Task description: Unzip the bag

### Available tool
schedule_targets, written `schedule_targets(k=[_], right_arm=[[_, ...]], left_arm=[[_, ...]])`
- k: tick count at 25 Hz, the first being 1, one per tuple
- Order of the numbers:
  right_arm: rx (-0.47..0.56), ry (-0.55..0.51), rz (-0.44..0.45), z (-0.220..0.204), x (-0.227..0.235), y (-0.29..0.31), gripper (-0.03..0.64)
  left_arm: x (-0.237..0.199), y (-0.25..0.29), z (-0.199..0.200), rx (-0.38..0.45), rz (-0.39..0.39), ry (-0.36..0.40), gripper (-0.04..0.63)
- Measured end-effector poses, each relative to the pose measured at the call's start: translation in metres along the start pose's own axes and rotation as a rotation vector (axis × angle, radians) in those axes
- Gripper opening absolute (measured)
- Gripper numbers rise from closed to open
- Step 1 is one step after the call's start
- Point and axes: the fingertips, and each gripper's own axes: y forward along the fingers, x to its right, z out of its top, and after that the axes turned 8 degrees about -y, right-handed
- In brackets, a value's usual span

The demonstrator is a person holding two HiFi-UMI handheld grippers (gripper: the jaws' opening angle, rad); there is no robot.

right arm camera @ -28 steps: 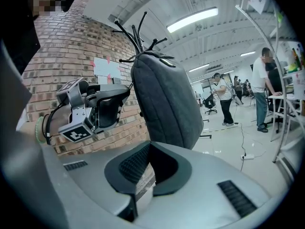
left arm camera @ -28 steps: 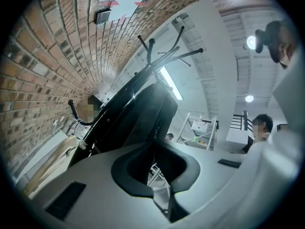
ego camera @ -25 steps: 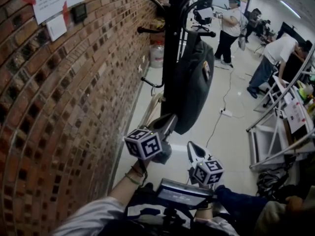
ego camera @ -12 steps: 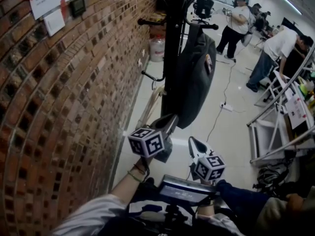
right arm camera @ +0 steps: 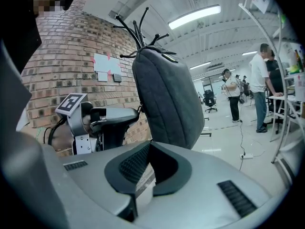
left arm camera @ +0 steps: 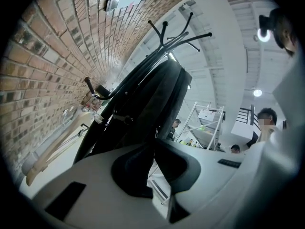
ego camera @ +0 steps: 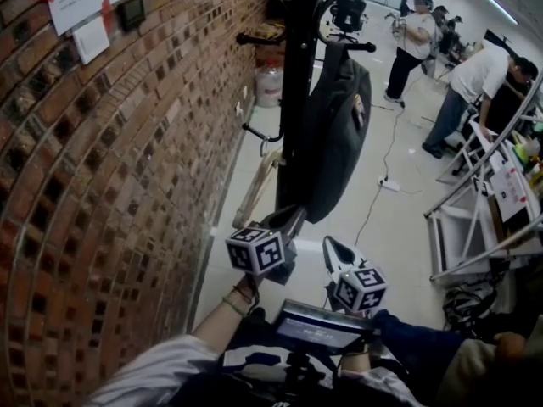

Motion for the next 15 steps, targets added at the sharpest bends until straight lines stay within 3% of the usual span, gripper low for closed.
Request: schedule_targets(k=[15], right_arm=[[-0.008,0.012,-0.016,-0.007,0.003,0.001,-0.009]], left_arm=[[-0.025,0.01,-0.027,-0.07,0.069,-0.003,0.009]])
